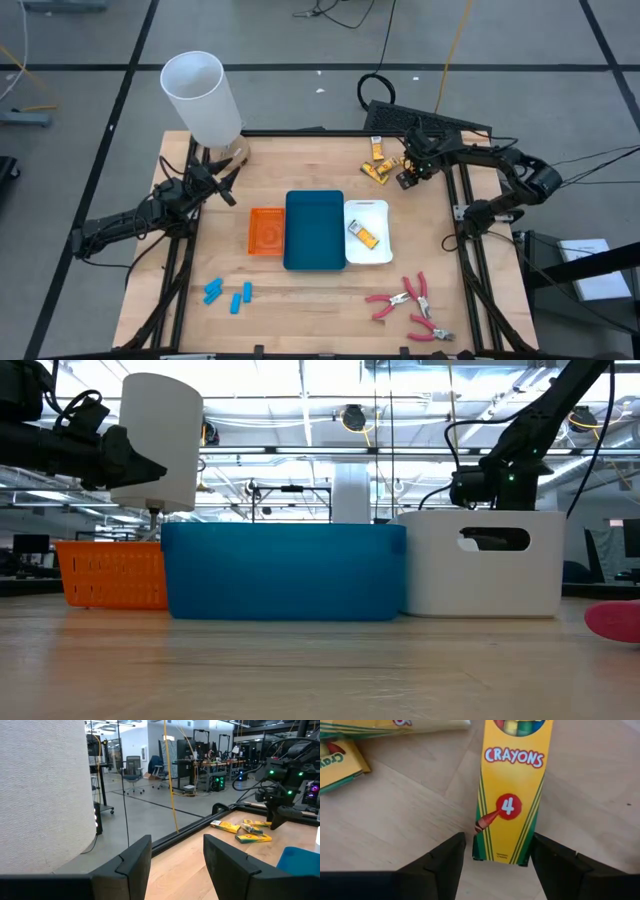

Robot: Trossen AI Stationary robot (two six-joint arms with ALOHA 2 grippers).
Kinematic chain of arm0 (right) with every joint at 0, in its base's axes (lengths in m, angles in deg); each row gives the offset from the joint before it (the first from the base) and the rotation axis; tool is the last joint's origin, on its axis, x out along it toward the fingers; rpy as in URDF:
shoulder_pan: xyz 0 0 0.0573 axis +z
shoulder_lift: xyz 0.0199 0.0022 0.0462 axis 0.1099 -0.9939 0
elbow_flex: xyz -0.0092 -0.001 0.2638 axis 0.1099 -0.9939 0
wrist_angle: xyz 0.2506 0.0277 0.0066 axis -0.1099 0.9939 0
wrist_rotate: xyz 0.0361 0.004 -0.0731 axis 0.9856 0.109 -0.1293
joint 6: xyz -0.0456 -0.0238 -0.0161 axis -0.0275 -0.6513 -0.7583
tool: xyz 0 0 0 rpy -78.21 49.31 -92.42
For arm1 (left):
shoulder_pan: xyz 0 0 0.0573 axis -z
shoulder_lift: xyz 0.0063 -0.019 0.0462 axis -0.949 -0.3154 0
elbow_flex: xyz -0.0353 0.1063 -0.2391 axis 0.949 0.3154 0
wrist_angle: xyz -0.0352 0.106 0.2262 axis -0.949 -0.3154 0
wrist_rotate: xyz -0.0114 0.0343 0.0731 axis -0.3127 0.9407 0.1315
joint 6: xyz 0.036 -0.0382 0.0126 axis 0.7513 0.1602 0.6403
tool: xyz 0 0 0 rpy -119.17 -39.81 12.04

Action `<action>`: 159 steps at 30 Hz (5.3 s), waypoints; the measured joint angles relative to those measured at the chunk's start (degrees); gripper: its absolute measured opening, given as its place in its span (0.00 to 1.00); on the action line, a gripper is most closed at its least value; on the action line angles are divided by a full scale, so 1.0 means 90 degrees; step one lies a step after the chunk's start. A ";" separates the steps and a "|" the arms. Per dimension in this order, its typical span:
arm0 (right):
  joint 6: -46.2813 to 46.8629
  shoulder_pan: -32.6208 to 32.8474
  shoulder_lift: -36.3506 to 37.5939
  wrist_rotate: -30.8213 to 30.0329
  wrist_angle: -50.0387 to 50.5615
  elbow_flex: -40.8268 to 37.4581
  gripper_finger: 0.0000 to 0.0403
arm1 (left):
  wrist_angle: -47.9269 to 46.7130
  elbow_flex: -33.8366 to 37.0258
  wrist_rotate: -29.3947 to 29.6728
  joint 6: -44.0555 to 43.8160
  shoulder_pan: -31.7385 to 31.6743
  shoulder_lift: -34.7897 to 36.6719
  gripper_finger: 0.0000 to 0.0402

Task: Pick & Place School Supplies
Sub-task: Put the yellow crayon box into the white bin

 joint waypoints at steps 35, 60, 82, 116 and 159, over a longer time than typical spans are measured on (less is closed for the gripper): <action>0.0737 -0.0007 -0.0020 -0.0447 -0.0852 -0.0018 0.71 | -0.0001 0.0000 0.0000 0.0000 -0.0002 0.0001 0.45; 0.0515 -0.0007 -0.0704 -0.0425 -0.1190 0.0012 0.58 | 0.0001 0.0001 0.0002 0.0000 -0.0002 -0.0001 0.45; 0.0479 -0.0007 -0.0379 -0.0435 -0.1183 -0.0011 0.43 | 0.0000 -0.0001 0.0000 0.0000 0.0000 -0.0002 0.45; 0.1010 0.2378 0.1751 0.0266 -0.2368 -0.0015 0.43 | 0.0001 0.0001 0.0000 0.0000 -0.0002 0.0001 0.45; 0.2332 0.6062 0.0792 0.0234 -0.3002 0.0000 0.43 | 0.0001 -0.0001 0.0000 0.0000 0.0000 0.0001 0.45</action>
